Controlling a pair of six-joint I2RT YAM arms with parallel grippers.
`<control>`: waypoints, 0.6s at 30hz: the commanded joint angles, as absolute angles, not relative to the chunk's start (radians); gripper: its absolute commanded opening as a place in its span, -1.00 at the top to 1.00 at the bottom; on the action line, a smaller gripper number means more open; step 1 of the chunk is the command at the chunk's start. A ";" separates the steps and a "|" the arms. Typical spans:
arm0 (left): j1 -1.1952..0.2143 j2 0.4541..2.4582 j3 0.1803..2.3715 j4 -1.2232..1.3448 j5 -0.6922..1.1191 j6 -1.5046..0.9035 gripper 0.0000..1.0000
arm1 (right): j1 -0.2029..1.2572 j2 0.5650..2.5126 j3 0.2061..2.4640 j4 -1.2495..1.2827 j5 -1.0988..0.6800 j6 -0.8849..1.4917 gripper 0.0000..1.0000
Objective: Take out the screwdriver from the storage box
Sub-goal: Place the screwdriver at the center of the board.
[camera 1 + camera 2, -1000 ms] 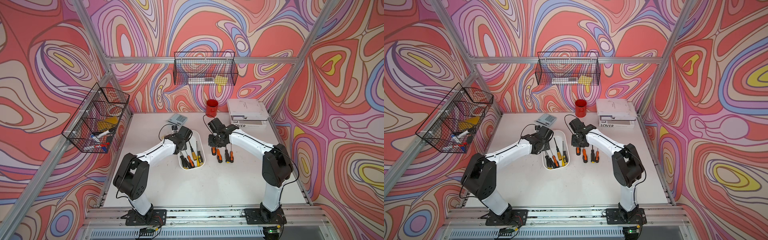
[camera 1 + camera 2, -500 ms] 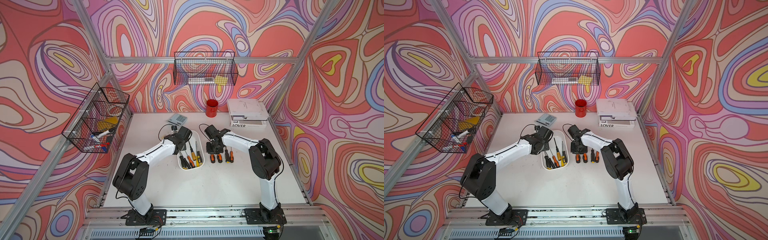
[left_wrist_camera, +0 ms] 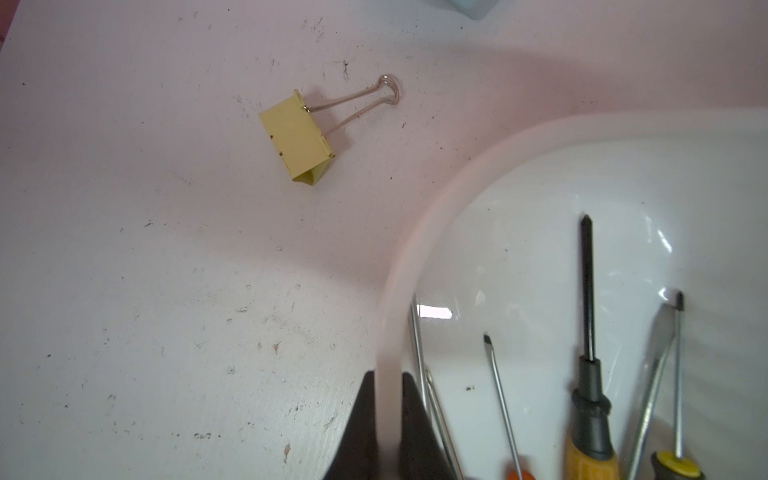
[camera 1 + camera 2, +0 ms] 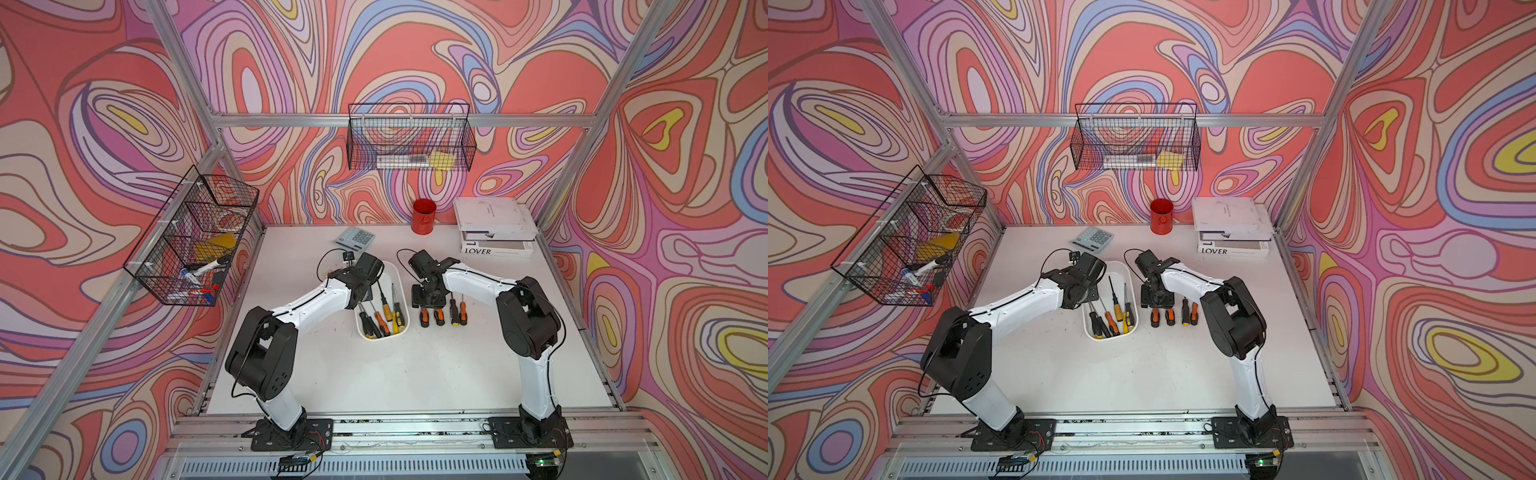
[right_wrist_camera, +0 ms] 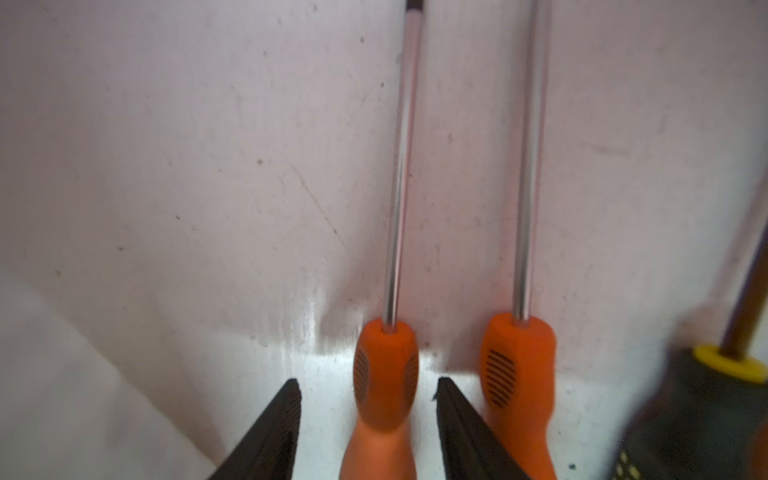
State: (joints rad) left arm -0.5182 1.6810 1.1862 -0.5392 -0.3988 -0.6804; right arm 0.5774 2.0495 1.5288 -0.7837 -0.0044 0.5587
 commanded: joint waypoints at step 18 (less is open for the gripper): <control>-0.519 1.664 1.207 -0.542 -0.397 -0.696 1.00 | 0.688 1.727 1.394 -0.556 -0.169 0.397 -0.28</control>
